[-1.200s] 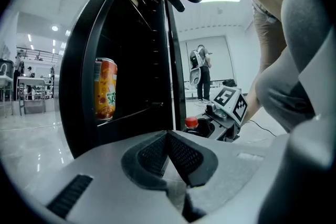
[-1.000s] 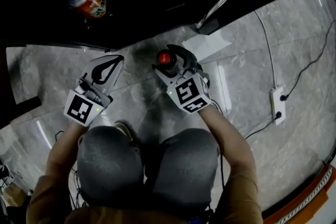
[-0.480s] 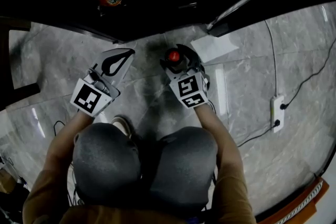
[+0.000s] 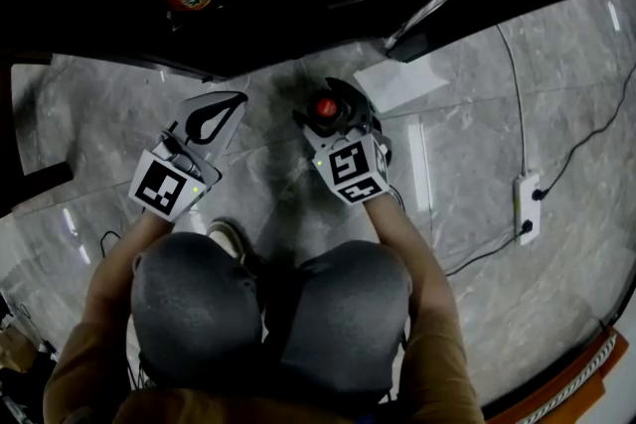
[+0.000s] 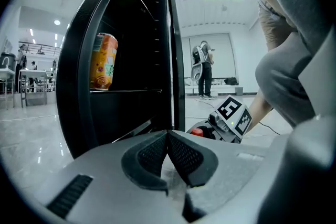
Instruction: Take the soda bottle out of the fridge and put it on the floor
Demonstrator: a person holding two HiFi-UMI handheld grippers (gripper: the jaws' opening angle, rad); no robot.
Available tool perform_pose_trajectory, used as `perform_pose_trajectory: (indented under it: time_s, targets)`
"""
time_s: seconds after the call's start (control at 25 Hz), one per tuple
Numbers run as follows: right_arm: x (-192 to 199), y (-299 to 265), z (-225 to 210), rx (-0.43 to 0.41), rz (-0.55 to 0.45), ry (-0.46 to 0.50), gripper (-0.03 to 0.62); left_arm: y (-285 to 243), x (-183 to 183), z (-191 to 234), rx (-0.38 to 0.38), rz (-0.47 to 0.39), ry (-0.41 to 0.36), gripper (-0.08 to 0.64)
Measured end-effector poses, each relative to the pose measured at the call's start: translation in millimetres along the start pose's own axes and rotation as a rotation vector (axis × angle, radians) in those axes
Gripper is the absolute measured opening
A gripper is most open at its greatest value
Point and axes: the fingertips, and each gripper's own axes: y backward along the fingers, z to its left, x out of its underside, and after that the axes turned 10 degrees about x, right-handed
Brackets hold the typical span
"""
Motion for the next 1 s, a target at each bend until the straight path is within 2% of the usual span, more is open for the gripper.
perform_pose_trajectory:
  time_s: [0.4,0.68,1.0]
  targets:
    - [-8.8,16.9,-6.1,0.012,-0.028,0.044,0.299,-5.8,-5.5,-9.3,0.018,-0.018,-0.006,0.002]
    - [-26.9,28.6,-5.6,0.004,-0.054,0.099,0.299,0.8,-7.1,-0.7,0.006,-0.027,-0.005,0.002]
    - [-44.5,37.5,-10.8,0.001,-0.076,0.098,0.299,0.1,-8.1,2.5,0.004,-0.069,0.009,0.002]
